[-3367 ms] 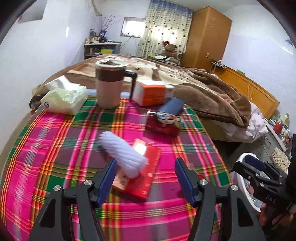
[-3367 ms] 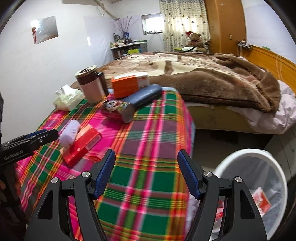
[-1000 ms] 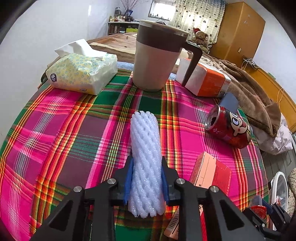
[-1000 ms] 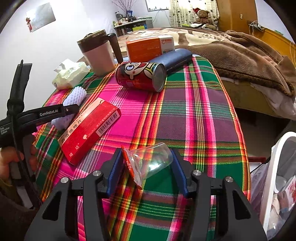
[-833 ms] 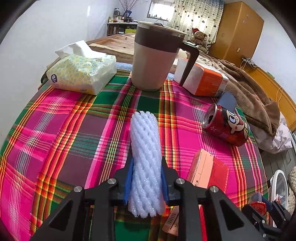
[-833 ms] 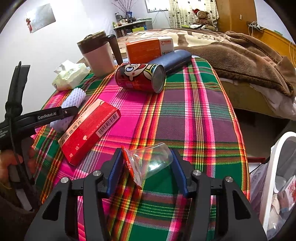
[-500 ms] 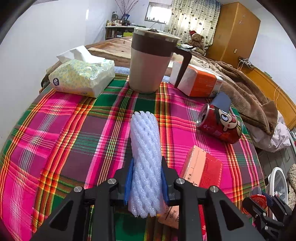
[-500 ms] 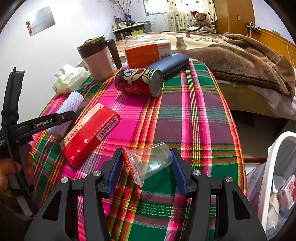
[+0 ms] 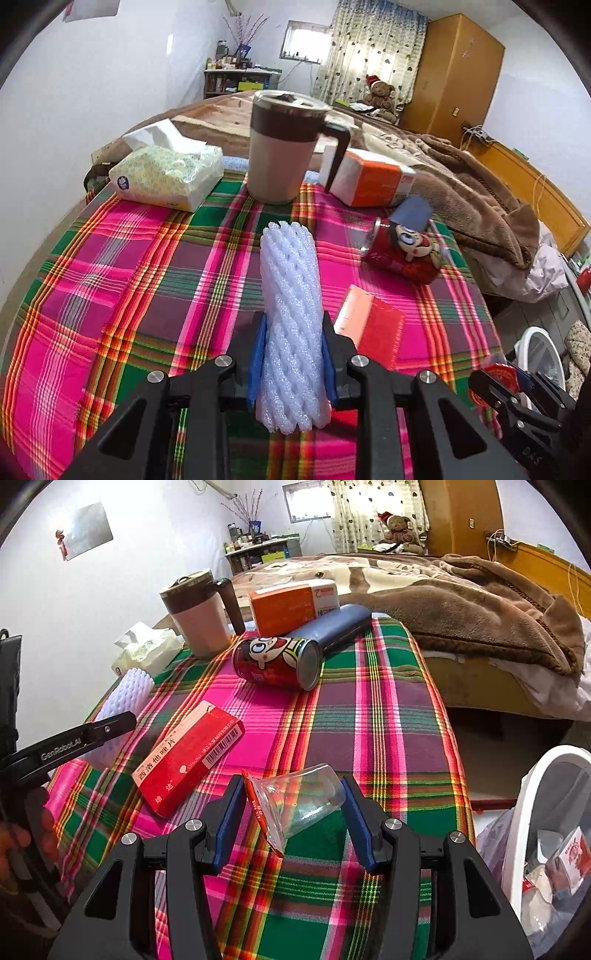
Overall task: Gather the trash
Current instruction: 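Carry the foam net and plastic bag over the white wastebasket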
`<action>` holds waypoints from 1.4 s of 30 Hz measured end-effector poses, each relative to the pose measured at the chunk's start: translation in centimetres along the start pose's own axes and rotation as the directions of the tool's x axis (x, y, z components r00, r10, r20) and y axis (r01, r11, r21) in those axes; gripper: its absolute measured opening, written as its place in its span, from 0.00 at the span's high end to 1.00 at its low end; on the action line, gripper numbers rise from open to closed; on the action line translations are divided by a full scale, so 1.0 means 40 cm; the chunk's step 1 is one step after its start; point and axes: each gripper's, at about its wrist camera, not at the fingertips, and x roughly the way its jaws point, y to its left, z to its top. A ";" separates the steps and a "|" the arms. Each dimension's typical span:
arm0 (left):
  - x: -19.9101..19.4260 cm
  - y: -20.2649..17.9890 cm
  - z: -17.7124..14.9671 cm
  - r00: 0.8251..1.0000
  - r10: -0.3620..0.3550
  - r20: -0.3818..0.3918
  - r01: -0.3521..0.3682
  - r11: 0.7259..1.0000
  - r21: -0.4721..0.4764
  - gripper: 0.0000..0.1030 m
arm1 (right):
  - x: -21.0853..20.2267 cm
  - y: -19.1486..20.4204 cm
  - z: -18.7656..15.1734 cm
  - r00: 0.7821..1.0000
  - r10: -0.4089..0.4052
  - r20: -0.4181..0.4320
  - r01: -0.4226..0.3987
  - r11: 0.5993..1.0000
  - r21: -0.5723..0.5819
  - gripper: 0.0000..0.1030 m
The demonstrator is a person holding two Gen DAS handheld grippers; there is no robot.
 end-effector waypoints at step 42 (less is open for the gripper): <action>-0.257 -0.432 -0.183 0.968 -0.239 0.077 0.205 0.929 0.308 0.74 | -0.315 -0.234 -0.053 0.966 -0.138 0.217 0.121 0.989 0.091 0.48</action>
